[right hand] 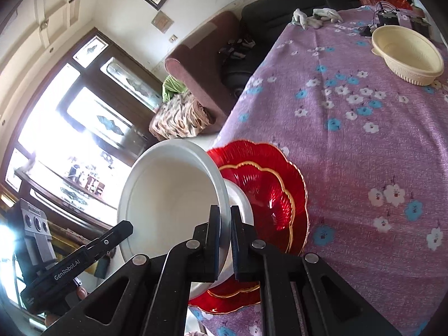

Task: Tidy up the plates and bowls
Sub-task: 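Carry the white bowl with both tools onto the red plate stack, then open both tools to release the white bowl into the stacked bowl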

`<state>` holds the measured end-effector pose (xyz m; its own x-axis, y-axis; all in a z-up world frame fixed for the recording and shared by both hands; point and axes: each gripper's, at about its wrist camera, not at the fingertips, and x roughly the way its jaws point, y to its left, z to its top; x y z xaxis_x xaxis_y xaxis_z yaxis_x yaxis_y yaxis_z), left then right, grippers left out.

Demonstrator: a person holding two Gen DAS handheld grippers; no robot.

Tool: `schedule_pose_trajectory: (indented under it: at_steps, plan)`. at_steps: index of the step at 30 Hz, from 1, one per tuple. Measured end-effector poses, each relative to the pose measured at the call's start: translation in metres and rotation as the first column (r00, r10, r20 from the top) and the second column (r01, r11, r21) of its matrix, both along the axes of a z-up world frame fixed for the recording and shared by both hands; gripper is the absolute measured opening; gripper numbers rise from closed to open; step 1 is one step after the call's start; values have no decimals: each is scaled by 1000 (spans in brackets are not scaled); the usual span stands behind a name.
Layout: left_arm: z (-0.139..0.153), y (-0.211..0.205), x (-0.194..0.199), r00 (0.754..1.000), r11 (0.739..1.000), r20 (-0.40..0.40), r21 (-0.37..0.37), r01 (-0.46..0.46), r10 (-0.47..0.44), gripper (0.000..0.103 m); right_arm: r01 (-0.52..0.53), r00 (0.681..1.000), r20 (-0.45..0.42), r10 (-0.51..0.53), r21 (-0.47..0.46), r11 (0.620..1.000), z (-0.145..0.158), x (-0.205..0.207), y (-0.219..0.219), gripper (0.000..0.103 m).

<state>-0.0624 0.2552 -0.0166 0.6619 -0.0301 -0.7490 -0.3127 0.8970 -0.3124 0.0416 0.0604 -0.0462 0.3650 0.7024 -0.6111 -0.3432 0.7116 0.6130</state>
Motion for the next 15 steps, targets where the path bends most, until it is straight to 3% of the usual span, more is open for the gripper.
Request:
schedule_pose_trajectory:
  at_steps: [5, 8, 15]
  plan:
    - [-9, 1, 4, 1000, 1000, -28, -5, -2, 2, 11, 13, 1000, -3, -13, -19, 1000, -5, 4, -3, 10]
    - [-12, 4, 8, 999, 1000, -42, -17, -14, 13, 30, 11, 1000, -17, -12, -18, 1000, -6, 6, -6, 11]
    - [-9, 6, 6, 999, 999, -33, 10, -34, 35, 37, 35, 999, -15, -35, 16, 999, -5, 8, -20, 11]
